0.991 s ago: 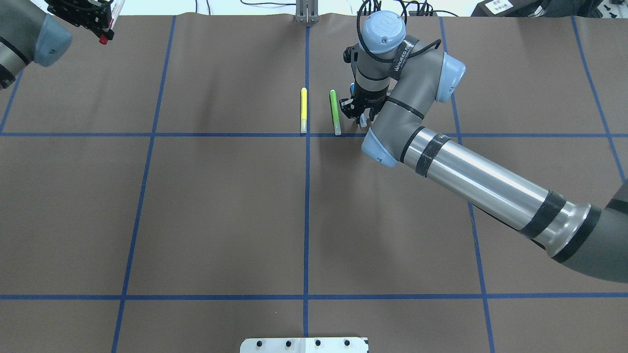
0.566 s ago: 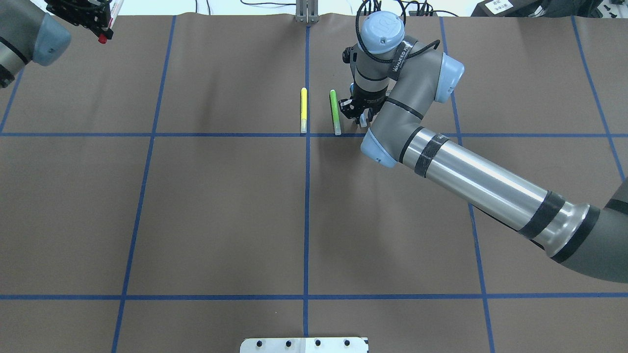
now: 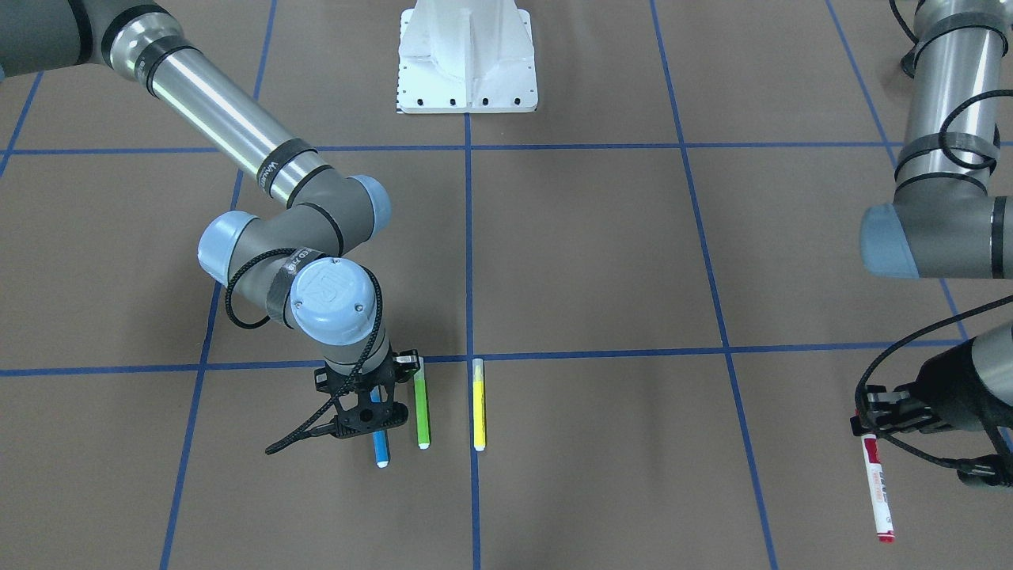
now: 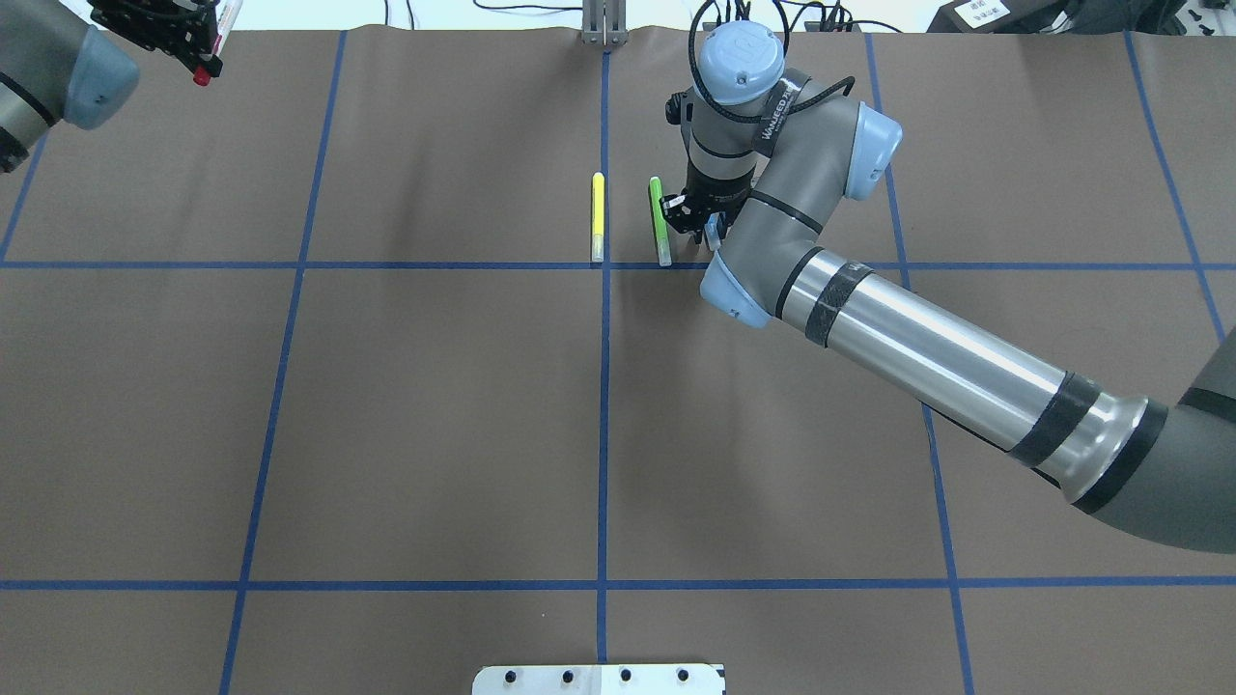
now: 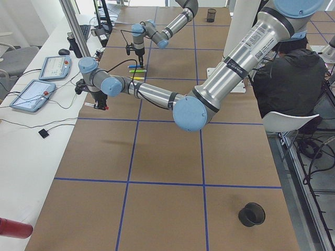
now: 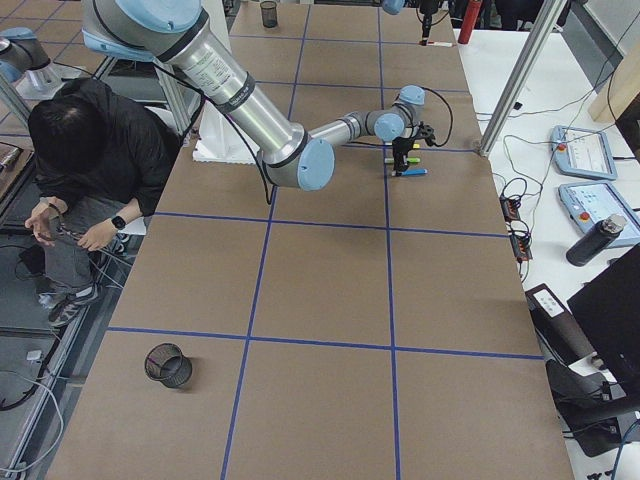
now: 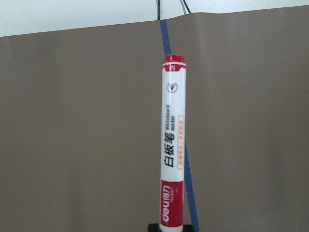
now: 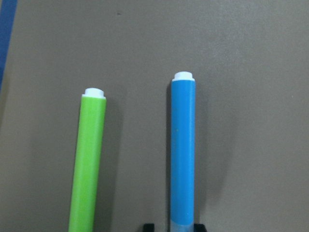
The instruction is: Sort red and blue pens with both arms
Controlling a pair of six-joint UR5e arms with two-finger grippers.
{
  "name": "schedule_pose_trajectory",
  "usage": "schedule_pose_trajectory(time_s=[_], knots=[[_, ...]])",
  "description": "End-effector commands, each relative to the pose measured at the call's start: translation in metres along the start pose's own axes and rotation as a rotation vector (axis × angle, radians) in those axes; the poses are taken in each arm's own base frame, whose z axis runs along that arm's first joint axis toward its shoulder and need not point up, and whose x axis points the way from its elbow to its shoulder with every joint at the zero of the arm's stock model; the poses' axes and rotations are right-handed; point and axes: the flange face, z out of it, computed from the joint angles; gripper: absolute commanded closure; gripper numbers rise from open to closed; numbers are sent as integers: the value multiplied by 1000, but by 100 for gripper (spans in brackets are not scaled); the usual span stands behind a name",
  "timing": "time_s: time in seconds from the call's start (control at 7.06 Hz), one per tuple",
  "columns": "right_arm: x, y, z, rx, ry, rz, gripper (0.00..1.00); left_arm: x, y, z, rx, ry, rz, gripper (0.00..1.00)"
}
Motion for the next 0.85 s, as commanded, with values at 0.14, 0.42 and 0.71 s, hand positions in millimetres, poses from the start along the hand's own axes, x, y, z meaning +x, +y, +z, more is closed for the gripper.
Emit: schedule_pose_trajectory(time_s=[0.14, 0.42, 0.71], knots=[[4, 1, 3, -2, 5, -10, 61, 0, 0, 0, 0, 0, -1, 100], [5, 1, 4, -3, 6, -9, 99, 0, 0, 0, 0, 0, 0, 100], [13, -10, -9, 9, -2, 7, 100, -3, 2, 2, -3, -1, -4, 100]])
